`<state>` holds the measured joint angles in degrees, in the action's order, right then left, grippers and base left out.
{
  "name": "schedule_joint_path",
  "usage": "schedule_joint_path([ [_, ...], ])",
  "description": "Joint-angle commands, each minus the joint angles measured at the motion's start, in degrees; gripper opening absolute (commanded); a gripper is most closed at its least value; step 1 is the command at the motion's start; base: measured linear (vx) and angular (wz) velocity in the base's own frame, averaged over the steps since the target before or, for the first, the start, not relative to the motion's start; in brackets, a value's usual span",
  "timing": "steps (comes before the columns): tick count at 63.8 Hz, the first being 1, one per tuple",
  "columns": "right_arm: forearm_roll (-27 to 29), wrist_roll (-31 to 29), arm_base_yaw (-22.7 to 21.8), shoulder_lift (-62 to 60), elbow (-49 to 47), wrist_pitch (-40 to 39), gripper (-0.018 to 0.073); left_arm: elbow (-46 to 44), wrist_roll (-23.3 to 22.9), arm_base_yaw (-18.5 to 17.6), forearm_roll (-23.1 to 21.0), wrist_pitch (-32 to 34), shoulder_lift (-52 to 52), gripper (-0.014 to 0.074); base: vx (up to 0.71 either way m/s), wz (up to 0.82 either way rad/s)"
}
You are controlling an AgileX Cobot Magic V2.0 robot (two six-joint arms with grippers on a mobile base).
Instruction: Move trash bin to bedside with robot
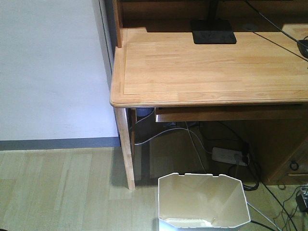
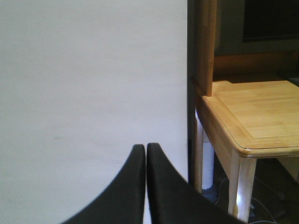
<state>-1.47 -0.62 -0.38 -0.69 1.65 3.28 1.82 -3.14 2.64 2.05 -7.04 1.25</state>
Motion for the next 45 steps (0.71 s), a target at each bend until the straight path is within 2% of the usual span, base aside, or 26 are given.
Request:
schedule_joint_path([
  [1,-0.71,-0.02,0.14,-0.68,1.1,-3.95,-0.0001,-1.38,-0.25,0.02,-0.08,4.15,0.32,-0.0006,0.0,0.0],
  [45,-0.71,-0.02,0.14,-0.68,1.1,-3.95,-0.0001,-1.38,-0.25,0.02,-0.08,4.15,0.32,-0.0006,0.0,0.0],
])
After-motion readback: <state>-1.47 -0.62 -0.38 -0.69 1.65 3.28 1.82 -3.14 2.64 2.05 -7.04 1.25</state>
